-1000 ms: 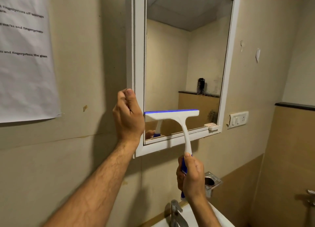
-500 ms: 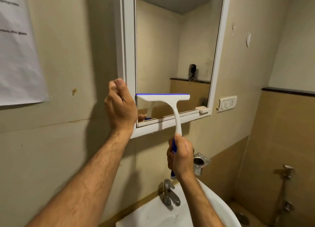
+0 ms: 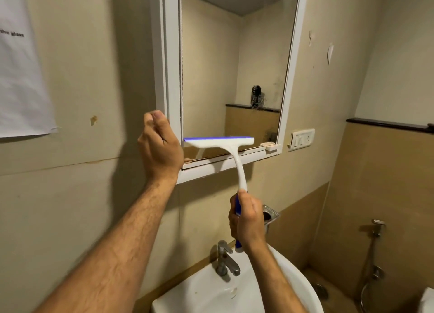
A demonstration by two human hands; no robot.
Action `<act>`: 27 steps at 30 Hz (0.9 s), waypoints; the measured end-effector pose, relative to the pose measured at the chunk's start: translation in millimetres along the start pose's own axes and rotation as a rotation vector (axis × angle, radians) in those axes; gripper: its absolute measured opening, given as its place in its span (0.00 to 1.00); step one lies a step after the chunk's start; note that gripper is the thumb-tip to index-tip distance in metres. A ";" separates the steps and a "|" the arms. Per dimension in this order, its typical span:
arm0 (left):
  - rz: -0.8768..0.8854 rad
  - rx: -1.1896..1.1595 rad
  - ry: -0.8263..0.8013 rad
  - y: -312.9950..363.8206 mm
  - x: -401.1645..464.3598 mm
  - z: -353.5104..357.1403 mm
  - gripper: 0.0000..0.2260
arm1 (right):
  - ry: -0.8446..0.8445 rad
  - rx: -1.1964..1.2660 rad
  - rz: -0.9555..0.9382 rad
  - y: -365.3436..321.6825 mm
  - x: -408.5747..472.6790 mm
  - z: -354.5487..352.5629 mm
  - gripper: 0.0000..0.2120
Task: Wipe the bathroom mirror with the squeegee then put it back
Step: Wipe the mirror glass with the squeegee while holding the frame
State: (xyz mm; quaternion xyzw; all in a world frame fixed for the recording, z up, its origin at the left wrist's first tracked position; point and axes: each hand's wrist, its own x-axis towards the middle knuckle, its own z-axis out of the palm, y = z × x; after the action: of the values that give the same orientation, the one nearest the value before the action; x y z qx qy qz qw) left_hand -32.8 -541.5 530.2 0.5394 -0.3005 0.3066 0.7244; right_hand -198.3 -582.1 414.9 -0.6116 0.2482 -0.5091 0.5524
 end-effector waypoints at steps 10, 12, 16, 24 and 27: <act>0.028 -0.009 -0.018 -2.6 -0.6 -1.1 0.14 | -0.031 0.027 -0.100 -53.5 31.9 11.4 0.20; 0.029 -0.016 -0.022 -3.0 -1.0 -1.3 0.13 | -0.019 0.015 -0.090 -43.8 28.3 12.0 0.20; 0.028 -0.022 -0.025 -4.8 -1.7 -1.5 0.13 | -0.011 -0.020 -0.024 -6.9 3.2 7.9 0.19; 0.028 -0.032 -0.027 -2.6 -1.8 -3.0 0.12 | -0.029 0.004 -0.073 -40.5 20.2 6.5 0.19; 0.018 -0.018 -0.029 -2.9 -2.4 -2.6 0.13 | -0.038 0.006 -0.057 -35.8 19.8 7.3 0.19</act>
State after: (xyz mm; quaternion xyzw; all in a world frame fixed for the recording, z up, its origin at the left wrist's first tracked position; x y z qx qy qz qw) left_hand -31.8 -540.0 526.0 0.5347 -0.3186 0.3025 0.7218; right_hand -193.9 -586.7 455.9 -0.6263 0.2187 -0.5138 0.5439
